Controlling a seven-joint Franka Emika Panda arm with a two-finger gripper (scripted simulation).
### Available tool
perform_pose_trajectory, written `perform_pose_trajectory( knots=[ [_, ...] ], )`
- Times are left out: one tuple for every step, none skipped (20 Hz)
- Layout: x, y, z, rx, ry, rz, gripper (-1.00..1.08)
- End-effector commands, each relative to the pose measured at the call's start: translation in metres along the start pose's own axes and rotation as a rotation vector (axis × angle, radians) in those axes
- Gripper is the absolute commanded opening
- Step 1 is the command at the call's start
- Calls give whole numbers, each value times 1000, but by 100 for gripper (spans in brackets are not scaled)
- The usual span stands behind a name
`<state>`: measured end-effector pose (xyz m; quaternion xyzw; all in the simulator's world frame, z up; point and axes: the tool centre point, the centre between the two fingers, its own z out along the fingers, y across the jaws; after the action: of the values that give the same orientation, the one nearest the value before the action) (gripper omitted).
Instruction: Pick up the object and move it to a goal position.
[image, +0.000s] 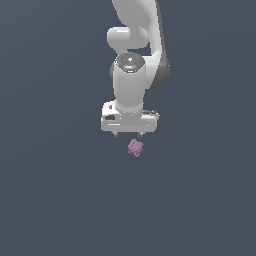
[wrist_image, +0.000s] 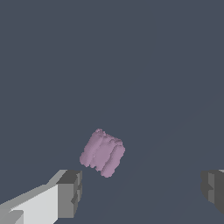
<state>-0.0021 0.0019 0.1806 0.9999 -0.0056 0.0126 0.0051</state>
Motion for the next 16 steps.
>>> perform_pose_trajectory(
  knots=[
    [0,0,0,0,0,0,100],
    [0,0,0,0,1,0,100],
    [1,0,0,0,3,0,100],
    [3,0,-1,0,6,-1,100],
    [5,0,-2,0,11,-1,100],
    [7,1,-3,1,17,-3,100],
    [10,1,-4,1,24,-5,100],
    [13,2,-6,1,29,-8,100],
    [14,2,-7,1,33,-10,100],
    [15,2,-8,1,36,-13,100],
    [16,2,-8,1,37,-15,100],
    [16,3,-8,1,37,-16,100],
    [16,3,-8,1,36,-16,100],
    [15,2,-8,1,35,-14,100],
    [15,2,-7,1,35,-11,100],
    [15,2,-6,1,34,-7,100]
  ],
)
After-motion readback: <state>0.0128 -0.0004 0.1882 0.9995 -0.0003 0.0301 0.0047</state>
